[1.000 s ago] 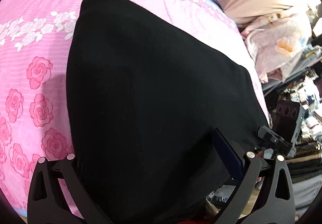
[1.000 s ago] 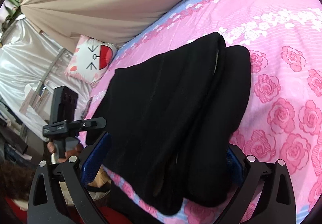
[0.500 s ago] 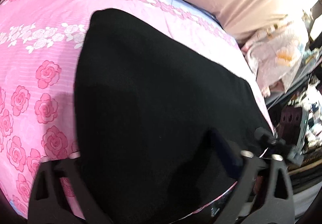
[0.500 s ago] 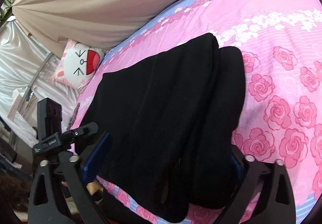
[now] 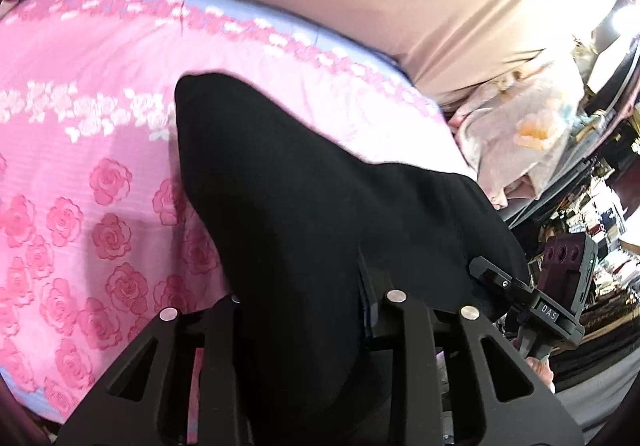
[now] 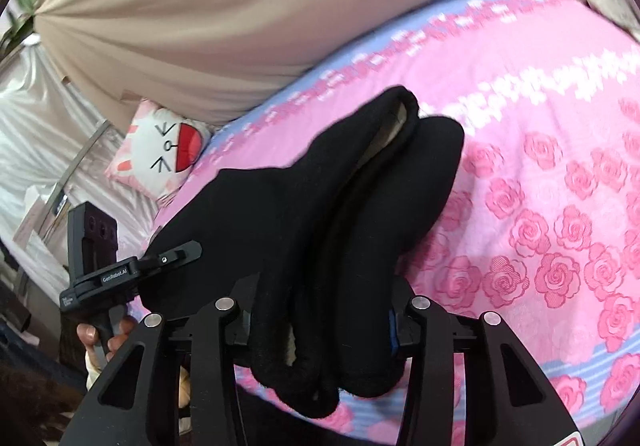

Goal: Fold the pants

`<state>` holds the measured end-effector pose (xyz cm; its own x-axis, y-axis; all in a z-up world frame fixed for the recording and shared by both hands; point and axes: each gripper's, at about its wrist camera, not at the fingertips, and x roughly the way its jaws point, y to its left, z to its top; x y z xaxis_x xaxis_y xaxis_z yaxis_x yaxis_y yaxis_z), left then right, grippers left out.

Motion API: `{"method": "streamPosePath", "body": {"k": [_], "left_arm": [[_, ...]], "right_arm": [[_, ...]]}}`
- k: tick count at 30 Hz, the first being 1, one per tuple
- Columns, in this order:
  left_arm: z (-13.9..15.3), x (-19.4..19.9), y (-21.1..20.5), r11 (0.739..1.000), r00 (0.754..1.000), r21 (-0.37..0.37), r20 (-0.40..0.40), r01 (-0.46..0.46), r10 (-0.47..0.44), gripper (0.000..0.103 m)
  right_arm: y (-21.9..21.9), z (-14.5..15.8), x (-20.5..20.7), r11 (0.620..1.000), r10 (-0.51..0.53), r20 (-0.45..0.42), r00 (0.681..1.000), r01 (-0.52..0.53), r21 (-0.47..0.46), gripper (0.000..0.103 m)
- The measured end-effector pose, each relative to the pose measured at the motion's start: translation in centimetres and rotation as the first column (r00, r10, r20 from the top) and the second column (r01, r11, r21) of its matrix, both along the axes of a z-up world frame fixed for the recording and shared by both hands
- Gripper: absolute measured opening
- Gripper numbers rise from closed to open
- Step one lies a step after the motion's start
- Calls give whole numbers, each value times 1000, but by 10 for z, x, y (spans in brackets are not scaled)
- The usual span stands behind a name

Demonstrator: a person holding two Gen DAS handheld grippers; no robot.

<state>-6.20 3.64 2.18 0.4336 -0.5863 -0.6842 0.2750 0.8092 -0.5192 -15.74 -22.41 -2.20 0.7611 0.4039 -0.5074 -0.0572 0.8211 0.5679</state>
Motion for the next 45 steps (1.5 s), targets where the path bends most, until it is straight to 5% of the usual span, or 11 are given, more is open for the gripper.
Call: {"method": "streamPosePath", "body": {"k": [9, 14, 17, 24, 33, 45], "left_arm": [[-14, -19, 14, 1000, 996, 8, -93, -6, 6, 30], [-35, -12, 14, 1000, 990, 8, -142, -15, 16, 45], [-36, -9, 16, 999, 988, -37, -150, -25, 19, 34], [38, -32, 9, 999, 995, -9, 95, 36, -35, 25], [117, -43, 21, 998, 951, -34, 306, 59, -46, 25], [140, 69, -6, 993, 895, 116, 445, -25, -30, 26]], "right_arm": [[5, -17, -20, 998, 3, -54, 999, 0, 62, 44], [-4, -43, -15, 992, -16, -107, 994, 30, 125, 50], [-5, -43, -17, 988, -23, -91, 996, 36, 147, 46], [20, 34, -42, 999, 8, 87, 996, -12, 39, 41], [33, 113, -55, 999, 37, 267, 963, -26, -43, 41], [19, 157, 53, 995, 23, 377, 926, 15, -98, 41]]}}
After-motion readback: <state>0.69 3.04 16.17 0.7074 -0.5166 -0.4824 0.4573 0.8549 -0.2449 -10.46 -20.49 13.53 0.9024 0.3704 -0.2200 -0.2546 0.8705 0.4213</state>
